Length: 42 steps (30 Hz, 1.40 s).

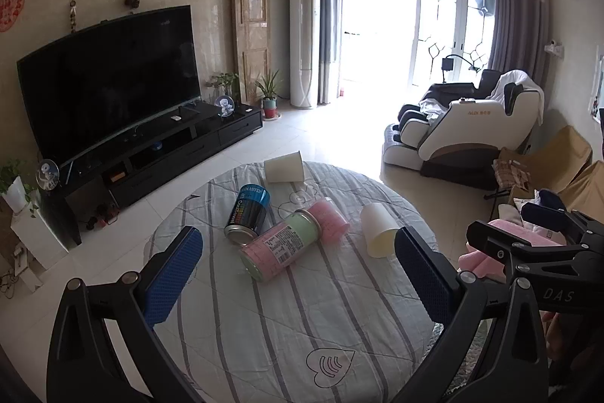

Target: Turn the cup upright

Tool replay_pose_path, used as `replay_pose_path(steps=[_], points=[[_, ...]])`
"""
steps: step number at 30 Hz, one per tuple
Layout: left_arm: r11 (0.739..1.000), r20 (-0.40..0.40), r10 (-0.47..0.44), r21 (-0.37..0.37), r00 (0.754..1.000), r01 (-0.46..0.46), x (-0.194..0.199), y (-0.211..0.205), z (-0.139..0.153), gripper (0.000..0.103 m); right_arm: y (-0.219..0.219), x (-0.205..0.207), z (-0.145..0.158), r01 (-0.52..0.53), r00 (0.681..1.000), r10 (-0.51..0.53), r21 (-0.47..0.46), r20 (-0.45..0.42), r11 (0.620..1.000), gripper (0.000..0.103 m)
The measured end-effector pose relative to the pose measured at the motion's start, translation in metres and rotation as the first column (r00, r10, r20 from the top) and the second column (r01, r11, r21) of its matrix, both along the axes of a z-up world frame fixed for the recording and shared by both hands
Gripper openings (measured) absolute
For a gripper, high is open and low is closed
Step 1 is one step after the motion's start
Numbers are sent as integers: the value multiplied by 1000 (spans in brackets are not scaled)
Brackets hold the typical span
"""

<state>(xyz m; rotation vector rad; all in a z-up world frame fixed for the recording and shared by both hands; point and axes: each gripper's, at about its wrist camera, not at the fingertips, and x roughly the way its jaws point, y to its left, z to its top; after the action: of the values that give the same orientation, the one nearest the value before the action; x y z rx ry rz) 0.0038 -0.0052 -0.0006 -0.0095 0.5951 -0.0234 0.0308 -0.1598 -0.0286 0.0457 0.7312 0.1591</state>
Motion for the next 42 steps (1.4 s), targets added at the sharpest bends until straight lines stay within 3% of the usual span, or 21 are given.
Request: replay_pose_path(steps=[20, 31, 42], points=[[1000, -22, 4, 2, 1000, -4, 1, 2, 2, 103, 2, 4, -3, -5, 1000, 5, -5, -25, 1000, 103], [1000, -140, 20, -10, 990, -22, 9, 5, -24, 103, 8, 10, -29, -28, 989, 25, -19, -147, 999, 103], [999, -308, 35, -28, 951, -46, 10, 2, -69, 103, 9, 7, -69, -59, 949, 47, -29, -313, 998, 103]])
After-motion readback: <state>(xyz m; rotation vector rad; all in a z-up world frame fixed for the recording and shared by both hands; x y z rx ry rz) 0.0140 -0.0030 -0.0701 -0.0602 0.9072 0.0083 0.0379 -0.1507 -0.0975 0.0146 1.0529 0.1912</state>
